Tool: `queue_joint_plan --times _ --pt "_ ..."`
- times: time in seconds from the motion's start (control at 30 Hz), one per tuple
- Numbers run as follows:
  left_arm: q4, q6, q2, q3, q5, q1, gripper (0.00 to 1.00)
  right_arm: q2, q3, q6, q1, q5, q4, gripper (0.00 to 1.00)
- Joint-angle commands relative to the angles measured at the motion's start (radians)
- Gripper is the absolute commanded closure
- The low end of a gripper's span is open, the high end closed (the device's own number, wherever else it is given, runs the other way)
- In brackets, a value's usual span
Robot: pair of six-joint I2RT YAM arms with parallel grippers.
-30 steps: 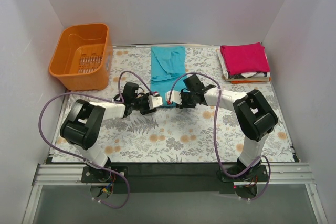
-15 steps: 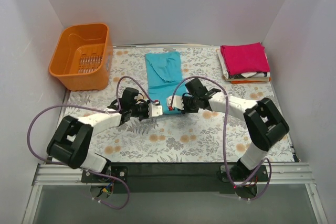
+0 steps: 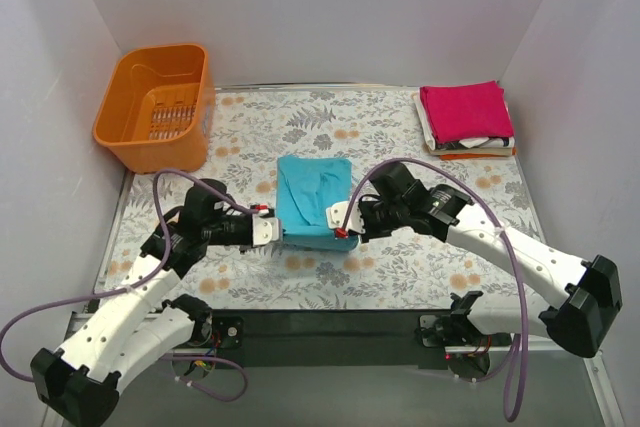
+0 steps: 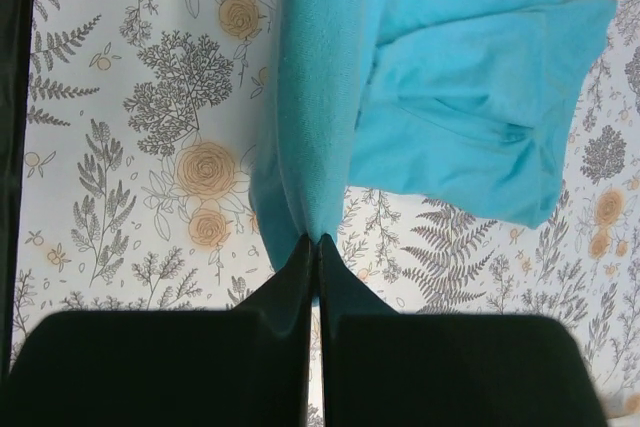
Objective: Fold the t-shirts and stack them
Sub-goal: Fold the tshirt
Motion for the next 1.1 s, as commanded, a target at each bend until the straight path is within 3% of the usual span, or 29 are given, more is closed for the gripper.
queue_joint_plan --times 0.0,0.17,0.27,0.4,0.77,1.07 --pt "-0.067 -0.092 0.034 0.056 -0.023 -0.001 1.00 0.041 0.080 0.023 -0.011 0.019 -0.060 0.99" --pt "0.045 -0.128 0.153 0.107 -0.029 0.048 1.00 0.137 0.169 -0.028 -0.083 0.012 -0.057 0.99" --pt "0.086 -0.080 0.252 0.156 0.043 0.175 1.00 0.220 0.260 -0.052 -0.160 -0.010 -0.062 0.99" --pt "0.094 -0.026 0.353 0.211 0.098 0.255 1.00 0.274 0.340 -0.086 -0.180 -0.039 -0.063 0.99" --pt "0.191 0.000 0.561 0.347 0.123 0.304 1.00 0.515 0.593 -0.164 -0.290 -0.060 -0.062 0.99" --pt "0.355 -0.075 0.786 0.397 0.036 0.327 1.00 0.772 0.762 -0.181 -0.330 -0.085 -0.048 0.99"
